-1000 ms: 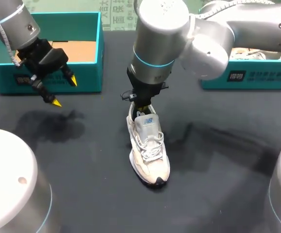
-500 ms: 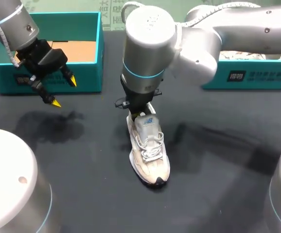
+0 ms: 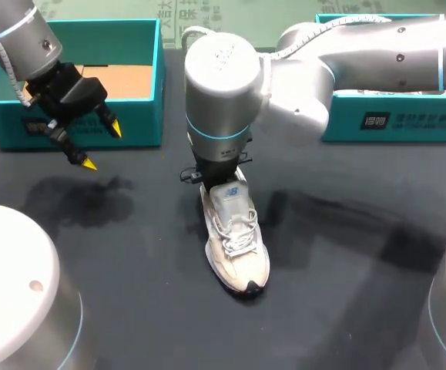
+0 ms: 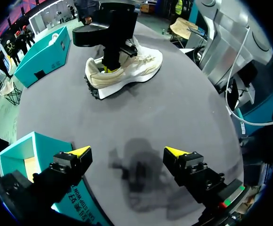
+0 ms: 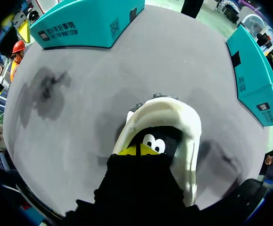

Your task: Take the shoe out of the shoebox, open the shoe tongue, remove and reinsert the insole, then place the shoe into the shoebox

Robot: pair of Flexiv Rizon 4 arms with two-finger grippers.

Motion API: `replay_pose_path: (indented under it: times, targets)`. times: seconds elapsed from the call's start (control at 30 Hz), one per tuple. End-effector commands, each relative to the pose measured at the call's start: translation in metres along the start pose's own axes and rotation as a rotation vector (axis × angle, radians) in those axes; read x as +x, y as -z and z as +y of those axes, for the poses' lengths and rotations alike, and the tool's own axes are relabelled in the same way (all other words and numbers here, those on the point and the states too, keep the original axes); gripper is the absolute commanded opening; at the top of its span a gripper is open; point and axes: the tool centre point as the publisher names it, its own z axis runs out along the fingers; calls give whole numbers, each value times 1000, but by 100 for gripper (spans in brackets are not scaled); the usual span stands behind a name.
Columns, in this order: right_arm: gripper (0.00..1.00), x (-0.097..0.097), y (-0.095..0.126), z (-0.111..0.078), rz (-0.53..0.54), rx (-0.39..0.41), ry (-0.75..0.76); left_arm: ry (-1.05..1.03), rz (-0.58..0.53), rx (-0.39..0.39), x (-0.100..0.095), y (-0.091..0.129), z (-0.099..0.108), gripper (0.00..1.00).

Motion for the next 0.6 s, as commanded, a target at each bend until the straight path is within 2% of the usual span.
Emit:
replay_pose_path:
  times: [0.03, 0.17, 0.43, 0.6]
  targets:
    - [0, 0, 12, -2, -53, -23, -13, 0, -3, -3, 1, 0, 0, 100]
    - [0, -6, 21, -2, -104, -28, -17, 0, -3, -3, 1, 0, 0, 100]
    - [0, -21, 6, -2, -133, -18, -41, 0, -3, -3, 1, 0, 0, 100]
    - [0, -29, -12, -1, -136, 12, -62, 0, -3, -3, 1, 0, 0, 100]
